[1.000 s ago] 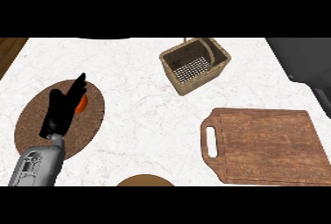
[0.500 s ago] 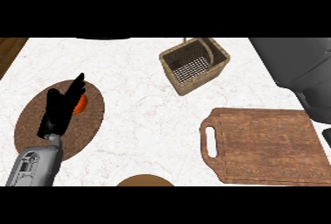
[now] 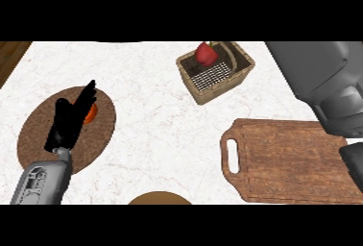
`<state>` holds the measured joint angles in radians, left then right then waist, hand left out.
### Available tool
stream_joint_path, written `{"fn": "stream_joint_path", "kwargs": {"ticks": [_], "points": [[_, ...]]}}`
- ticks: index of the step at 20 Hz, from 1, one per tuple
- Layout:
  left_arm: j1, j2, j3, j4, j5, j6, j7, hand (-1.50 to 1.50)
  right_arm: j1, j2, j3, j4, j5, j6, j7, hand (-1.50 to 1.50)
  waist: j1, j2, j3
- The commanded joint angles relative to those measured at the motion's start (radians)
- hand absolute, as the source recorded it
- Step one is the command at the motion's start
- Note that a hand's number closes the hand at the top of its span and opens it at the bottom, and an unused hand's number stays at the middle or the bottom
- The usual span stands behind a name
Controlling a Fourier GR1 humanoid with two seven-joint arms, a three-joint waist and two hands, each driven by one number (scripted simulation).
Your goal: Pick the bell pepper from the cutting board and place it in the basket
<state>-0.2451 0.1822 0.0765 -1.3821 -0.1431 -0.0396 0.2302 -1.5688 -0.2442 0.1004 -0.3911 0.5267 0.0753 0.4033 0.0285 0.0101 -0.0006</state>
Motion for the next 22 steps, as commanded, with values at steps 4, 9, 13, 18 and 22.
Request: {"fn": "stream_joint_path", "kwargs": {"ticks": [4, 9, 13, 18, 22], "points": [[0.007, 0.010, 0.010, -0.003, 0.005, -0.009, 0.000, 0.00, 0.042, 0.040, -0.072, -0.025, -0.022, -0.196, -0.050, -1.50, -0.006, -0.004, 0.000], [0.035, -0.033, -0.015, -0.012, -0.011, 0.021, -0.002, 0.00, 0.082, -0.005, -0.116, -0.090, -0.025, -0.350, -0.067, -1.50, -0.019, -0.009, 0.000], [0.040, -0.049, -0.035, 0.002, -0.048, 0.048, -0.014, 0.00, 0.127, -0.102, -0.186, -0.099, -0.065, -0.370, -0.079, -1.50, -0.029, -0.009, 0.001], [0.025, -0.011, 0.015, -0.015, -0.004, 0.021, 0.016, 0.00, 0.158, -0.223, -0.244, -0.152, -0.107, -0.308, -0.017, -1.50, -0.042, -0.016, 0.001], [0.064, 0.026, 0.043, -0.033, 0.026, -0.020, -0.021, 0.00, 0.270, -0.322, -0.287, -0.210, -0.169, -0.172, -0.073, -1.50, -0.038, -0.014, 0.001]]}}
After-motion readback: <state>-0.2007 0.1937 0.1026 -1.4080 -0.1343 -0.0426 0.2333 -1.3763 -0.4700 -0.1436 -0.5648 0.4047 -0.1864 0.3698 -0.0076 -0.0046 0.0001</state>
